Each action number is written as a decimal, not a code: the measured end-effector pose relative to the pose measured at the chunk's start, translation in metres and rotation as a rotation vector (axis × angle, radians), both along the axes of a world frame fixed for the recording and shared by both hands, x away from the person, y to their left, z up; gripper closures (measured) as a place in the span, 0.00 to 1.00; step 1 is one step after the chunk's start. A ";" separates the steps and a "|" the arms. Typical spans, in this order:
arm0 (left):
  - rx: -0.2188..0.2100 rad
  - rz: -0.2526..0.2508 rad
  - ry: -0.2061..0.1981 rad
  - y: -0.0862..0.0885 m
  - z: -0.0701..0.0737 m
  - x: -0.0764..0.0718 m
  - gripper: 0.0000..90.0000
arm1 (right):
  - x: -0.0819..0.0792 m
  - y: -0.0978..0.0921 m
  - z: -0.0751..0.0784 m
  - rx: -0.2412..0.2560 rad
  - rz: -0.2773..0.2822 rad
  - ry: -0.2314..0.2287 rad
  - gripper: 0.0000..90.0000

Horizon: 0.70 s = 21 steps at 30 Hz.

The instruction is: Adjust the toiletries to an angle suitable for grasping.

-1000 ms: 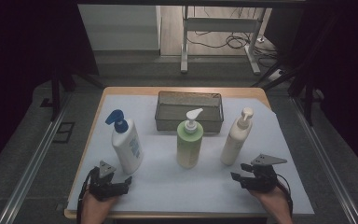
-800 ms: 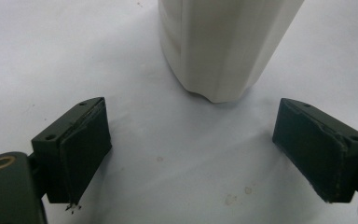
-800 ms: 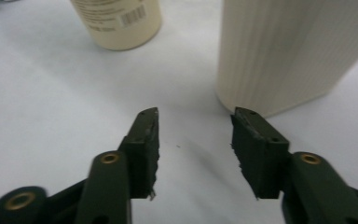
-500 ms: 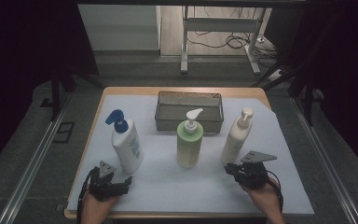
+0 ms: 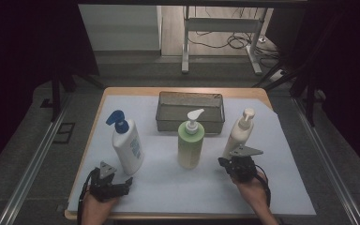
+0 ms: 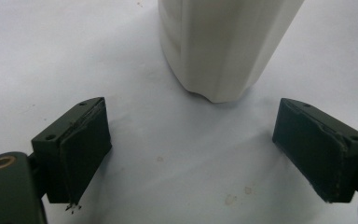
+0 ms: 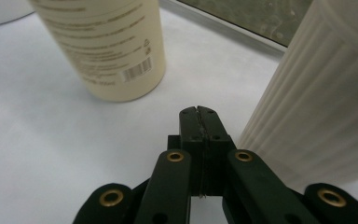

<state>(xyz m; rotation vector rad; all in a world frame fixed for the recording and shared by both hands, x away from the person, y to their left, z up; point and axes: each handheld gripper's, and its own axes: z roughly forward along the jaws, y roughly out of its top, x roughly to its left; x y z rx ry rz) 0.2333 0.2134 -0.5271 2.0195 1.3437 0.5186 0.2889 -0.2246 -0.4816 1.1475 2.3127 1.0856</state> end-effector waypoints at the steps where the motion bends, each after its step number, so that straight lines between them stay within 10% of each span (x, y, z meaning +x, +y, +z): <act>1: 0.000 0.000 0.000 0.000 0.000 0.000 0.12 | 0.001 0.001 -0.001 -0.001 -0.007 0.000 1.00; 21: 0.000 0.000 0.000 0.000 0.000 0.000 0.12 | 0.005 -0.008 -0.009 -0.034 -0.054 -0.018 1.00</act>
